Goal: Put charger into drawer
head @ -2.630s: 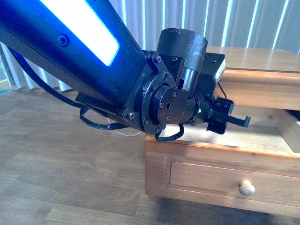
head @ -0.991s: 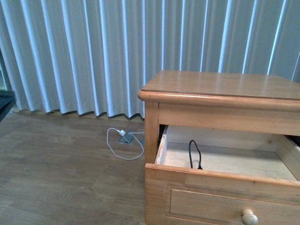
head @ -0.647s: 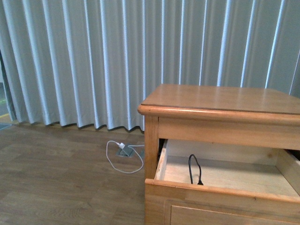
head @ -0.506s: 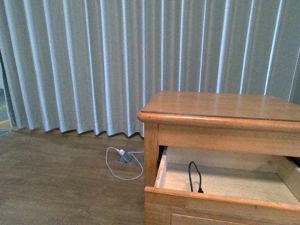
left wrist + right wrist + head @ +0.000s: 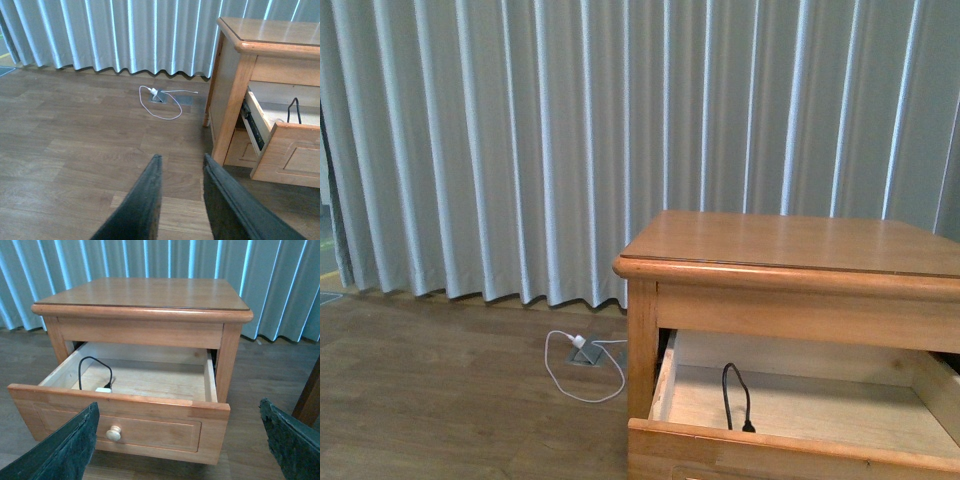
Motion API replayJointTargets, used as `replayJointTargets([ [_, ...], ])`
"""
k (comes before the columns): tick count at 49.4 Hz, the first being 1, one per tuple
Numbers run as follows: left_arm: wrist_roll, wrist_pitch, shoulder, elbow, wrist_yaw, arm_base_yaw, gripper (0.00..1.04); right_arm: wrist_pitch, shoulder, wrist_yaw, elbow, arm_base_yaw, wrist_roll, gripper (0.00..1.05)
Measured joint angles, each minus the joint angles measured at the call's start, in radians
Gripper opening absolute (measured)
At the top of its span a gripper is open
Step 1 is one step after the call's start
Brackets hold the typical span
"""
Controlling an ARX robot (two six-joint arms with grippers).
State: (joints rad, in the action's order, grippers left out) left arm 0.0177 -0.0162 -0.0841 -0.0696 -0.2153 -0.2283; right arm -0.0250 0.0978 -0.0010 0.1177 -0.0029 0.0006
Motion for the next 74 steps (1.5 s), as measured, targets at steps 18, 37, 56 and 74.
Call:
replayJointTargets([
  [18,-0.013,0.018,0.076,0.046,0.213,0.223,0.04,0.000,0.000,0.000,0.000,0.000,0.000,0.96],
  [37,-0.013,0.018,0.080,0.046,0.215,0.225,0.12,0.000,0.000,0.000,0.000,0.000,0.000,0.96],
  [56,-0.013,0.018,0.080,0.046,0.215,0.225,0.88,-0.292,0.353,-0.181,0.163,0.036,-0.071,0.96],
  [74,-0.014,0.018,0.080,0.046,0.215,0.225,0.99,-0.008,0.910,-0.034,0.278,0.200,0.083,0.96],
])
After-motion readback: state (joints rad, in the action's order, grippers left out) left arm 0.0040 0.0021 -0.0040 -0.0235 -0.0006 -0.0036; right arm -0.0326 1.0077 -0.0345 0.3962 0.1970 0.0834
